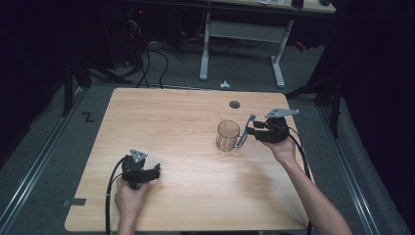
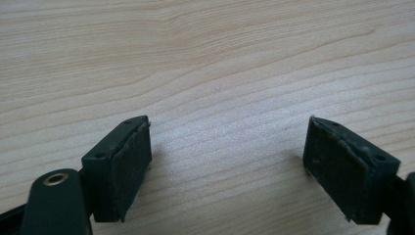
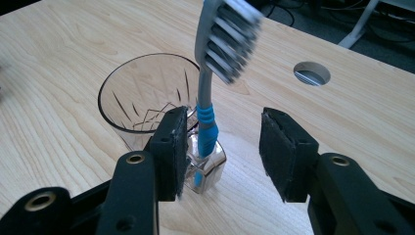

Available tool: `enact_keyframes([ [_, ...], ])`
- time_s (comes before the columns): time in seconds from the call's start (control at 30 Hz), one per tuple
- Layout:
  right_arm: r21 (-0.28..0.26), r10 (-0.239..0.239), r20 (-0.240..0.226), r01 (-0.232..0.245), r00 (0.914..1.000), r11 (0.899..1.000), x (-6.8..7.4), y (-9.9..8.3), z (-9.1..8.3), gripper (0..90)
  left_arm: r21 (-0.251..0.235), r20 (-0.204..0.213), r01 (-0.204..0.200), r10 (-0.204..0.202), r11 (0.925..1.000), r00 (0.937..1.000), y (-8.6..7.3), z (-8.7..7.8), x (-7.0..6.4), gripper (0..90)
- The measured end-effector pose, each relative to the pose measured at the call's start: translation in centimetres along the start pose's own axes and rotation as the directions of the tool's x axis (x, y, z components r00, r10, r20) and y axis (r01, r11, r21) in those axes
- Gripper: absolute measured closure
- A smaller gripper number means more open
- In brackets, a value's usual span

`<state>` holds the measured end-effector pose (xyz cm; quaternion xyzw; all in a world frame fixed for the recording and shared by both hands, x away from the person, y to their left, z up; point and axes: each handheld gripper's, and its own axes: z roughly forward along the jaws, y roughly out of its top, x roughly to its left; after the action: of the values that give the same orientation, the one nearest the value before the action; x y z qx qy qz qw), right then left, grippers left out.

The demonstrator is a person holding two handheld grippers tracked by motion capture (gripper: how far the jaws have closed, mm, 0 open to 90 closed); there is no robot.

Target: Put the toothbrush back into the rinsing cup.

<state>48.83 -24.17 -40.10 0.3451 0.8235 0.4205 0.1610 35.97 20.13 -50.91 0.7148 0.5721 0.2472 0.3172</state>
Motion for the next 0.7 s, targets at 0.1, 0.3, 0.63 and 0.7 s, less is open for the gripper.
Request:
enact_keyframes([
  [0.1,-0.003,0.0,-0.001,0.0,1.0,1.0,-0.1,-0.1,-0.3,54.0,0.0,-0.001,0.0,0.0,1.0,1.0,0.0,0.0,0.0,18.6],
  [0.3,-0.01,0.007,-0.008,-0.007,0.9999,1.0,-0.1,0.0,-0.6,54.0,-0.001,-0.001,0.0,0.0,1.0,1.0,0.0,0.0,0.0,18.6],
  [0.63,-0.017,0.011,-0.01,-0.012,0.9999,1.0,-0.1,-0.4,-1.2,54.0,0.0,-0.001,0.0,0.0,1.0,1.0,0.0,0.0,0.0,18.6],
  [0.7,-0.02,0.017,-0.011,-0.017,0.9998,1.0,-0.2,-0.6,-1.4,54.0,0.0,0.0,0.0,0.0,1.0,1.0,0.0,0.0,0.0,18.6],
])
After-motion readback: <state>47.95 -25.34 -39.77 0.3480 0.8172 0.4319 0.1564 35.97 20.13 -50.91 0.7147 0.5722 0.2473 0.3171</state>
